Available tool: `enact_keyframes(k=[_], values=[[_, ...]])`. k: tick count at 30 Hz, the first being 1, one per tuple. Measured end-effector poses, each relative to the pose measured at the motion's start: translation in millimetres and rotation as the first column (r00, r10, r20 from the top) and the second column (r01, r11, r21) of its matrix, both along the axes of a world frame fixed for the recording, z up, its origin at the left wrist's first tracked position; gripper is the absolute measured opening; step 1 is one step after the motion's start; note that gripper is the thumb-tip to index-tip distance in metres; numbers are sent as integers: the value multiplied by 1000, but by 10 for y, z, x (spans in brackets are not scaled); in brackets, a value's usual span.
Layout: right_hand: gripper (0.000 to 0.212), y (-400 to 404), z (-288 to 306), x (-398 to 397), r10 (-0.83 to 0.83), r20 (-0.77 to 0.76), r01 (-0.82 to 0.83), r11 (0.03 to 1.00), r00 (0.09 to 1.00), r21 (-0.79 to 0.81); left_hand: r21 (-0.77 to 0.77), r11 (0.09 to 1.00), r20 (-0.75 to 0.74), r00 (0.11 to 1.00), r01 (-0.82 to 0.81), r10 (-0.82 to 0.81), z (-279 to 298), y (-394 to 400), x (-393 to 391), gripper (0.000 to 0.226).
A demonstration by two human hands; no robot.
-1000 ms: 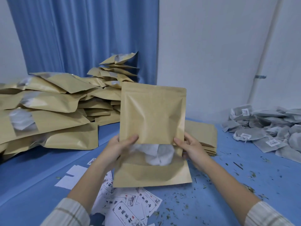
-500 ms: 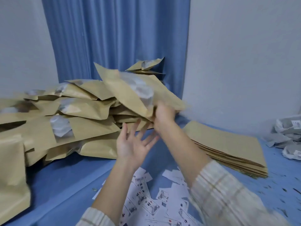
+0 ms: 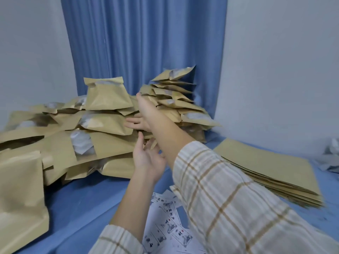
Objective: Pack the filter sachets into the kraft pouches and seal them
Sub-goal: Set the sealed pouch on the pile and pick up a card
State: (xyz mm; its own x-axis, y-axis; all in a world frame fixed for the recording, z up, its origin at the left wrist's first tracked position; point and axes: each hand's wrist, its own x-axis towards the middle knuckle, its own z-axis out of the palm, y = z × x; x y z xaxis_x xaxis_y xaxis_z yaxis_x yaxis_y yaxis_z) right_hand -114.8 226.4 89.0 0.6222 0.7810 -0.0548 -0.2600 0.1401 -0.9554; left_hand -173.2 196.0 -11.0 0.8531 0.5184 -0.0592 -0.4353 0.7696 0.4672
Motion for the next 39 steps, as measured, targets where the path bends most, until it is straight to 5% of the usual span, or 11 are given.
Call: enact_keyframes(k=[6, 10, 13, 15, 19, 21, 25, 29, 31, 35, 39], values=[[37, -487, -219, 172, -70, 117, 77, 995, 991, -58, 2, 997, 39, 996, 80, -80, -48, -382, 204, 34], [17, -1205, -679, 605, -176, 630, 357, 918, 756, -172, 176, 975, -117, 986, 138, -119, -275, -785, 525, 21], [27, -1940, -1134, 1074, -51, 887, 601, 753, 459, -268, 215, 934, -276, 935, 284, -221, -489, -1149, 805, 17], [39, -2411, -1422, 1396, 93, 928, 738, 580, 361, -345, 166, 916, -355, 889, 366, -291, -618, -1375, 973, 18], [60, -3130, -1851, 1789, 331, 864, 843, 259, 381, -471, 60, 912, -424, 838, 405, -344, -843, -1693, 1245, 39], [68, -3306, -1999, 1859, 366, 838, 846, 197, 406, -496, 46, 914, -434, 832, 402, -344, -931, -1786, 1351, 44], [66, -3405, -2151, 1850, 417, 835, 871, 171, 359, -460, 26, 914, -440, 826, 404, -352, -1049, -1907, 1500, 47], [27, -3428, -2143, 1658, 449, 888, 954, 298, -99, -44, 14, 921, -420, 838, 390, -348, -1083, -2001, 1577, 53], [32, -3418, -2149, 1557, 322, 909, 923, 358, -265, 142, -8, 920, -391, 845, 393, -364, -1063, -2025, 1570, 53], [23, -3318, -2140, 1332, 19, 911, 844, 384, -412, 373, 13, 878, -259, 850, 478, -459, -947, -2003, 1495, 48], [15, -3158, -2162, 1103, -218, 892, 763, 461, -397, 453, 259, 904, -187, 936, 339, -297, -760, -2011, 1458, 46]])
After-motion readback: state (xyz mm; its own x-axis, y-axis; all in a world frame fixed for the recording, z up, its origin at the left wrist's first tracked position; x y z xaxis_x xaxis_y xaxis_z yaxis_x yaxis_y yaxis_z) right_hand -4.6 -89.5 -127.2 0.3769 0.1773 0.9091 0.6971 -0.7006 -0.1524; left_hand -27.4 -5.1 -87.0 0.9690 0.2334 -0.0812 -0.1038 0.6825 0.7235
